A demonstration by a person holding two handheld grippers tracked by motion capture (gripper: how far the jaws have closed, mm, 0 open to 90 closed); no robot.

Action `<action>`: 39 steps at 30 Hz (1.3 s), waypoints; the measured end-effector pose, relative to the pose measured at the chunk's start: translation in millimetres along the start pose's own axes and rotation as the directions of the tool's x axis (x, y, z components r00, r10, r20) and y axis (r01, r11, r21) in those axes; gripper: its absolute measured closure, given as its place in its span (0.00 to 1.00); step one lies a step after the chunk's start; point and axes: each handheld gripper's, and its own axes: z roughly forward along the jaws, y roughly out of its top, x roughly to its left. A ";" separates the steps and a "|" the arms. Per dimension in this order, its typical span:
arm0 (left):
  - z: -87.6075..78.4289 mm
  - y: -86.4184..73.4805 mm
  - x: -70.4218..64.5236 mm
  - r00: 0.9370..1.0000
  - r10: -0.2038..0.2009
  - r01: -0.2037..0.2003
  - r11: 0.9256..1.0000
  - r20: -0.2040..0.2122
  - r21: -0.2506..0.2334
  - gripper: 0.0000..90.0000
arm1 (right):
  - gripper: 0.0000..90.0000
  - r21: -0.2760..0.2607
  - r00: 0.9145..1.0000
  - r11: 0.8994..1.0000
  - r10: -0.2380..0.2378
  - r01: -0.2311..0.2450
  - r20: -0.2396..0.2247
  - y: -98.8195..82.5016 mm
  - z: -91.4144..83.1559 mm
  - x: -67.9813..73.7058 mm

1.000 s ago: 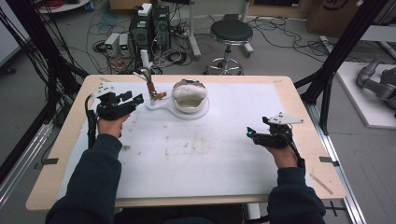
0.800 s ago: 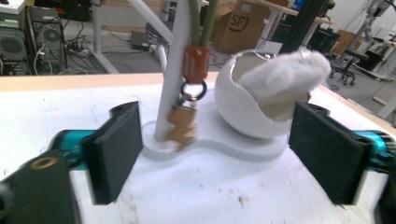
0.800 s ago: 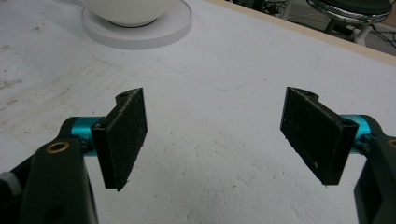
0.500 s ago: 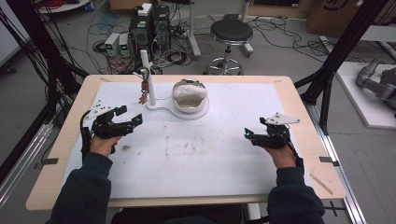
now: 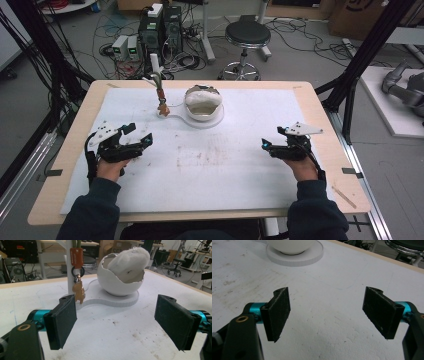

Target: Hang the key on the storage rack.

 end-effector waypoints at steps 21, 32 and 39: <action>-5.6 -1.1 -2.9 1.000 0.011 -0.011 1.000 -0.003 -0.009 0.20 | 0.25 -0.012 1.000 1.000 0.008 -0.007 0.020 -3.8 -6.7 1.5; -4.5 -1.6 -3.4 1.000 0.012 -0.012 1.000 0.004 -0.001 0.20 | 0.25 -0.019 1.000 1.000 0.015 -0.015 0.027 -5.3 -8.9 -1.2; -5.1 -1.9 -1.8 1.000 0.010 -0.010 1.000 -0.005 0.001 0.20 | 0.25 -0.015 0.999 1.000 0.024 -0.023 0.028 -6.6 -9.8 -1.4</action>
